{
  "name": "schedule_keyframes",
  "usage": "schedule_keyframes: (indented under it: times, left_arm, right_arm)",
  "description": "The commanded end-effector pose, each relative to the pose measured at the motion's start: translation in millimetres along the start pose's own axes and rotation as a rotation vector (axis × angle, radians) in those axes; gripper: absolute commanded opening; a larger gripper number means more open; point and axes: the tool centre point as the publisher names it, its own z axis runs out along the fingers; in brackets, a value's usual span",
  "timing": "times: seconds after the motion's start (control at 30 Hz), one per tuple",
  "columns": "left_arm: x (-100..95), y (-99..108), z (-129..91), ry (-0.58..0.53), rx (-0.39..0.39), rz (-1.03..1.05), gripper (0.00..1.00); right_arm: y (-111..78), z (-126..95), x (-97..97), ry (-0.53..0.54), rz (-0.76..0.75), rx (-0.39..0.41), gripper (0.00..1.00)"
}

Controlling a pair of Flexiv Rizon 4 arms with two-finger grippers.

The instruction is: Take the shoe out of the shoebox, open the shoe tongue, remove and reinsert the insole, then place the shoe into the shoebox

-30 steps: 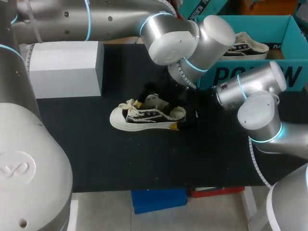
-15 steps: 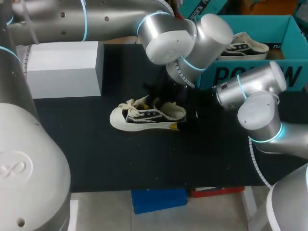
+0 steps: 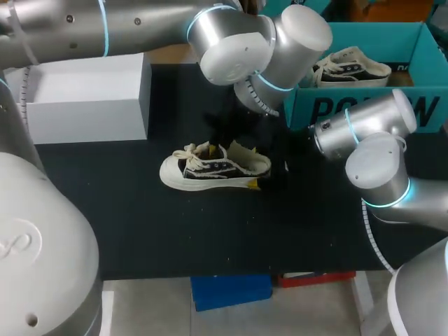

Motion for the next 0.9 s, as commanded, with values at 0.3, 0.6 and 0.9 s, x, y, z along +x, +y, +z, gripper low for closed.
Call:
schedule_keyframes:
  times: [0.3,0.6,0.9]
  left_arm:
    - [-54.8,10.6,6.7,0.023,0.038,-0.068,0.0]
    - [-85.8,17.4,26.3,0.013,0.001,-0.11,1.0]
    - [-111.9,18.1,41.5,0.01,-0.031,-0.152,1.0]
  right_arm:
    - [-5.9,8.9,1.5,-0.002,0.002,0.003,0.0]
    - [-5.9,8.9,1.5,-0.002,0.002,0.003,0.0]
    - [-5.9,8.9,1.5,-0.002,0.002,0.003,0.0]
